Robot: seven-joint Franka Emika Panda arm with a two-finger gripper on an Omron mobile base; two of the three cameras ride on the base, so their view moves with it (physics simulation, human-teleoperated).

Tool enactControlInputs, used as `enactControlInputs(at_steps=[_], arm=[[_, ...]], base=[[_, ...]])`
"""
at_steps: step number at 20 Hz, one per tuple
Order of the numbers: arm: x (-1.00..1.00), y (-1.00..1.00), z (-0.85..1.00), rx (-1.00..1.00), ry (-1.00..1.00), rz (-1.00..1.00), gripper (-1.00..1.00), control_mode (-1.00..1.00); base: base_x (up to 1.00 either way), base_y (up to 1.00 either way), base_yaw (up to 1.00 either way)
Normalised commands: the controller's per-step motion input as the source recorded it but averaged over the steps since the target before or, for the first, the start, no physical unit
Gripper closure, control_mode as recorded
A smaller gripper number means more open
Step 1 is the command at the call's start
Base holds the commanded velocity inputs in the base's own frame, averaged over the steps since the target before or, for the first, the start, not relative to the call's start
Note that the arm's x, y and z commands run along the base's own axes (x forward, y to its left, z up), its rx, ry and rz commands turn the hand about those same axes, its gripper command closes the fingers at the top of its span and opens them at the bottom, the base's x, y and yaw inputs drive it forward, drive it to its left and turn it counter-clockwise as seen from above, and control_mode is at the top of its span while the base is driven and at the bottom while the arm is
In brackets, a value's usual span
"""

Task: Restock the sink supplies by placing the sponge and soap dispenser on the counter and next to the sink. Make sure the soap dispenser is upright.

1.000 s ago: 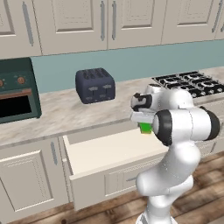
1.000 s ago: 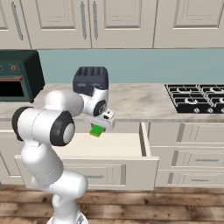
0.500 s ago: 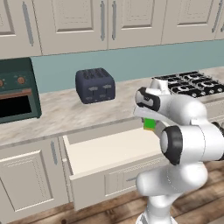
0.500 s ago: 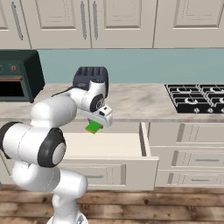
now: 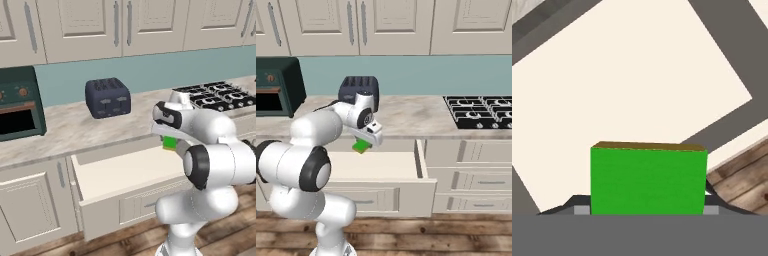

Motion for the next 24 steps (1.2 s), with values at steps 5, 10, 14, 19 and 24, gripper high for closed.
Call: enactControlInputs(at_steps=[5,10,14,19,24], arm=[[0.0,0.0,0.0,0.0,0.0,0.0,1.0,1.0],[0.0,0.0,0.0,0.0,0.0,0.0,1.0,1.0],[0.0,0.0,0.0,0.0,0.0,0.0,1.0,1.0],[0.0,0.0,0.0,0.0,0.0,0.0,1.0,1.0],[0.0,0.0,0.0,0.0,0.0,0.0,1.0,1.0]], base=[[-0.32,0.0,-0.57],[-0.34,0.0,-0.78],[-0.34,0.0,-0.88],[-0.29,0.0,-0.94],[-0.26,0.0,-0.95]])
